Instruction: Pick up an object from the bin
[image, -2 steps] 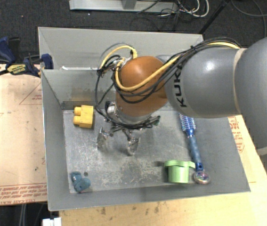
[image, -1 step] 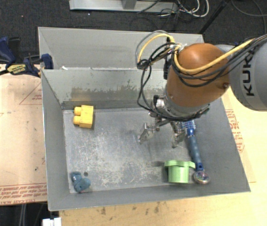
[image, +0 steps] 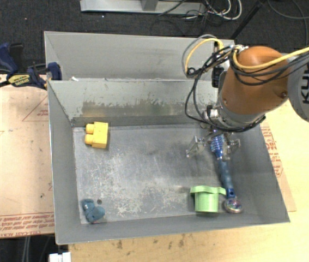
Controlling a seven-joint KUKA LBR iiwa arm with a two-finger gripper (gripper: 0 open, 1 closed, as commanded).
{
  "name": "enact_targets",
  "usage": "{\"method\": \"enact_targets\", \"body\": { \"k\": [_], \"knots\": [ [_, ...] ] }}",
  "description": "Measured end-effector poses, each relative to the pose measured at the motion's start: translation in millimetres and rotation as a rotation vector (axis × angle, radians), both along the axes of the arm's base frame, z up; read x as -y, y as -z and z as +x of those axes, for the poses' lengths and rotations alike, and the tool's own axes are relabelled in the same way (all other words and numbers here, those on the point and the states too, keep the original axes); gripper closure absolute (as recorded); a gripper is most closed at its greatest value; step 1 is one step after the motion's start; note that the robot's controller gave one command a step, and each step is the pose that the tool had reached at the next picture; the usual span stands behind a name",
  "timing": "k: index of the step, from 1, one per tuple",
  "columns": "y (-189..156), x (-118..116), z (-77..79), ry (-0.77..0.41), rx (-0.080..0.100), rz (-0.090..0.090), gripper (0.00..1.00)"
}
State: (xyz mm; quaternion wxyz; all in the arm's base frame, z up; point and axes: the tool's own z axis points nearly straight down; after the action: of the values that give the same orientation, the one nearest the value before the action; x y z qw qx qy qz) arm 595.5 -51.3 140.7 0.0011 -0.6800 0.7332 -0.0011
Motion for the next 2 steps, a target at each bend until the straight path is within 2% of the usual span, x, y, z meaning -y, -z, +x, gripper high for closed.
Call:
{"method": "enact_targets", "body": {
  "k": [1,2],
  "knots": [
    [52,-139,-64.2,-0.074,-0.009,0.006,0.00],
    [41,-49,-65.6,-0.712,-0.003,0.000,0.00]
  ]
}}
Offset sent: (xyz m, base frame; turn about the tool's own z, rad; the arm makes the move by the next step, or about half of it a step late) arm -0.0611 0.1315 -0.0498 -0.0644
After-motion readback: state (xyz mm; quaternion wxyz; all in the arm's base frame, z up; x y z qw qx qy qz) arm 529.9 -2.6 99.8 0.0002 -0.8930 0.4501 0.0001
